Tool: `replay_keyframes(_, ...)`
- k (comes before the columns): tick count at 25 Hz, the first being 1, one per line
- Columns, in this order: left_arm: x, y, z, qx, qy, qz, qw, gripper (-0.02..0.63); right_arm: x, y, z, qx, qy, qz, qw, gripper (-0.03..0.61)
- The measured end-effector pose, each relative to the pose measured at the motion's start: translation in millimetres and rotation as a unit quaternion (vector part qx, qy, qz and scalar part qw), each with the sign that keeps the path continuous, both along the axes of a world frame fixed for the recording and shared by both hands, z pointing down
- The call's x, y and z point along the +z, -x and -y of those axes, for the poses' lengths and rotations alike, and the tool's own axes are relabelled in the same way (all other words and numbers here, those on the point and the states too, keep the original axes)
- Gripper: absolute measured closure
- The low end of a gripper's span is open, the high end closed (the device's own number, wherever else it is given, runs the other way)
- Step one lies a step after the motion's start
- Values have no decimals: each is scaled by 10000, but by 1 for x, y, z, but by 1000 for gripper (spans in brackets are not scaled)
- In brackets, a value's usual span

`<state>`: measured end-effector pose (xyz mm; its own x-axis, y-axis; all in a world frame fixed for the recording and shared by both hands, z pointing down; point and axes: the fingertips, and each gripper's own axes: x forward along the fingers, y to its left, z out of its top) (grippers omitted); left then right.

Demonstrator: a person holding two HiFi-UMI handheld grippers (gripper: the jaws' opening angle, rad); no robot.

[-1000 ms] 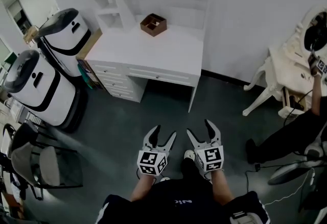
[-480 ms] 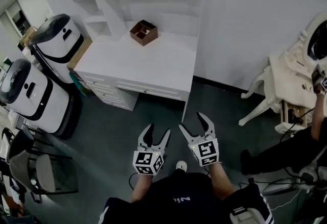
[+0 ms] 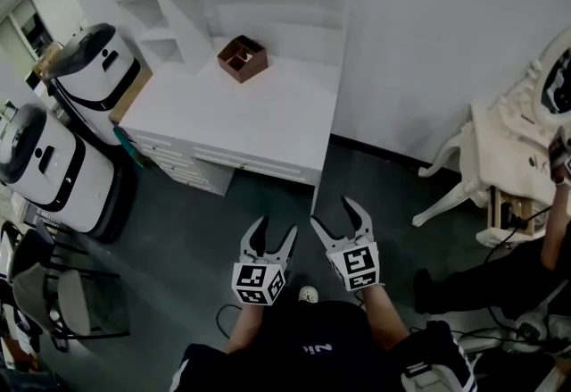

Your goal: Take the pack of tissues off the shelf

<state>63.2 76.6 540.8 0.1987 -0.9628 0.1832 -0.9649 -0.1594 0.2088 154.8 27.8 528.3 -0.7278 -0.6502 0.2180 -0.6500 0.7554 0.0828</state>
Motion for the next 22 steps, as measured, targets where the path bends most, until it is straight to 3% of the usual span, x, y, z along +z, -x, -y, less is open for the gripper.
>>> replay_keyframes(11,10,14,59,239,4,-85,9997,322,9,9,46,285,81,-51,9995,255)
replay_keyframes(22,3,83,183,624,-111,69,9980,322,4,70,157,744,5,9,9972,255)
